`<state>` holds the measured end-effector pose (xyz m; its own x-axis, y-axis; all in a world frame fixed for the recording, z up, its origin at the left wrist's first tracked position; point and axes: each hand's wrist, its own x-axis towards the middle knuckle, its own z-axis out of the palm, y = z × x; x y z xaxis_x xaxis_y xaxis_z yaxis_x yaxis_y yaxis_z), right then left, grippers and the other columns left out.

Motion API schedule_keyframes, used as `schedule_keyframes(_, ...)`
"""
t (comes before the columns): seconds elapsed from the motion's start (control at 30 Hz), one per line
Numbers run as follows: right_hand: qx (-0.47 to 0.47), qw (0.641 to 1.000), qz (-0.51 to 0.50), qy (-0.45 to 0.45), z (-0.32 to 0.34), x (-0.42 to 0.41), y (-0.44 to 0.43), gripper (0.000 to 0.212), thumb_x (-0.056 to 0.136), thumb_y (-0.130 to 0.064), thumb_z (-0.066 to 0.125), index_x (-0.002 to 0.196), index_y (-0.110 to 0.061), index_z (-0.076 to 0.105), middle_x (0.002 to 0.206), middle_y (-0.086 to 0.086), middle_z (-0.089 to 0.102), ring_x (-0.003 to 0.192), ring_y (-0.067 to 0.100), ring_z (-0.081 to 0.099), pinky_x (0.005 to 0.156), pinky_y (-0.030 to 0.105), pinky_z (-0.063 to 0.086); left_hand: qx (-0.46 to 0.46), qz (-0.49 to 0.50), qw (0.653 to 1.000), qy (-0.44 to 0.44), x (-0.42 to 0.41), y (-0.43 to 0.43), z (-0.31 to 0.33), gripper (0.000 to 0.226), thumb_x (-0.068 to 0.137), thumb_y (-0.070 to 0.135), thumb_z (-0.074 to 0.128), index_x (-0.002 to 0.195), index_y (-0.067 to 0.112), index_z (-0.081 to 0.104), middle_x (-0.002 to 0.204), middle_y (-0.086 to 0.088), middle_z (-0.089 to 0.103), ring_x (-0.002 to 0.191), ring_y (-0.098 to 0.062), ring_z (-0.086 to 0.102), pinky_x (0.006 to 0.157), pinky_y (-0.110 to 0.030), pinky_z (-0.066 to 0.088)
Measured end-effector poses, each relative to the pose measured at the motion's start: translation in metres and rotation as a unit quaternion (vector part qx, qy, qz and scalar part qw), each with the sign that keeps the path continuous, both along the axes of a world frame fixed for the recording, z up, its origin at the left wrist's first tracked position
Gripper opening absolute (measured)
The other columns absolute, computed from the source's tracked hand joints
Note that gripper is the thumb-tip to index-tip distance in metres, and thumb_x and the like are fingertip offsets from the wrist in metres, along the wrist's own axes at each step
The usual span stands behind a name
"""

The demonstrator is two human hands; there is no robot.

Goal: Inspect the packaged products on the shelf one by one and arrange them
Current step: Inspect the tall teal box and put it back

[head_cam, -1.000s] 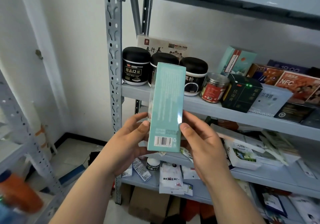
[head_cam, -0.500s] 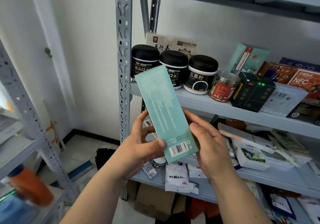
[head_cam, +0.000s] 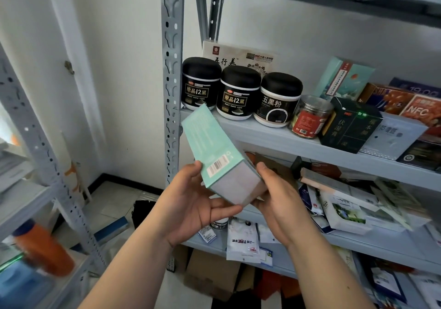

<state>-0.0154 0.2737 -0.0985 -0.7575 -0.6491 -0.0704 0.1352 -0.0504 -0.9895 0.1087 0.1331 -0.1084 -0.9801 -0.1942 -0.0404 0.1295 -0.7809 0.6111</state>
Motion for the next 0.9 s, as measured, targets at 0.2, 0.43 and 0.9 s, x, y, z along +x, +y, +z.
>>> schedule_keyframes(0.2,-0.069,0.997,0.015,0.004,0.001,-0.001,-0.001,0.059,0.078,-0.029,0.072,0.135,-0.025,0.058,0.120,0.008,0.074,0.104,0.025,0.073,0.081,0.043,0.059,-0.041,0.112,0.991,-0.062,0.000,-0.009,-0.007,0.033,0.104,0.020,0.042,0.131,0.012,0.060,0.119,-0.022,0.072,0.090,-0.034,0.076,0.057,-0.039,0.064)
schedule_keyframes(0.43,-0.088,0.993,0.026,0.067,-0.007,-0.003,0.000,0.046,0.080,-0.016,0.080,0.121,-0.030,0.065,0.124,0.001,0.073,0.113,0.022,0.071,0.085,0.036,0.060,-0.172,0.122,0.975,-0.072,0.005,-0.027,-0.014,0.086,0.061,0.051,0.093,0.129,0.007,0.065,0.126,-0.026,0.068,0.108,-0.045,0.069,0.082,-0.069,0.054)
schedule_keyframes(0.9,-0.072,0.980,0.070,0.170,-0.002,0.008,-0.008,0.056,0.083,-0.024,0.077,0.135,-0.033,0.059,0.130,-0.011,0.068,0.122,0.010,0.064,0.089,0.023,0.057,-0.051,0.177,0.972,-0.148,-0.003,-0.027,-0.024,0.043,0.108,0.032,0.036,0.135,0.005,0.056,0.123,-0.021,0.071,0.106,-0.039,0.071,0.089,-0.063,0.056)
